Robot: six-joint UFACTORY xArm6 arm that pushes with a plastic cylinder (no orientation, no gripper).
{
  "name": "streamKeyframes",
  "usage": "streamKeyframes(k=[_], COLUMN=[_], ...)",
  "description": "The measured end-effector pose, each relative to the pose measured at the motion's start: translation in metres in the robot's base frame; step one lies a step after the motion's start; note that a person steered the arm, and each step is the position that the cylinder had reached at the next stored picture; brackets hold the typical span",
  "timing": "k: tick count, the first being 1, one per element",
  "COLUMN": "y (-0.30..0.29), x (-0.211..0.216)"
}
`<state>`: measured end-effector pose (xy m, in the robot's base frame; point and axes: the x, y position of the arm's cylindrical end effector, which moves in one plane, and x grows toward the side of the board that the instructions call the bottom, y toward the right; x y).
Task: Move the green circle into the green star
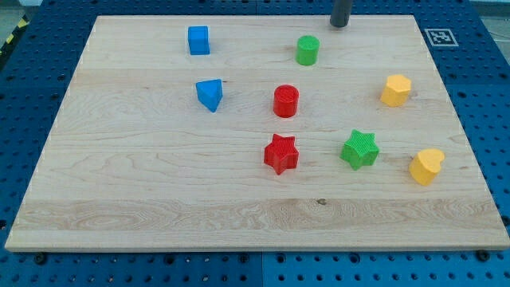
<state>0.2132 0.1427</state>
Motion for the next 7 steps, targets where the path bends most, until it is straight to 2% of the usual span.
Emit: streamKeyframes(k=[2, 3, 7], y=[-0.043, -0.061, -0.058], x=[0.008, 0.026, 0.077])
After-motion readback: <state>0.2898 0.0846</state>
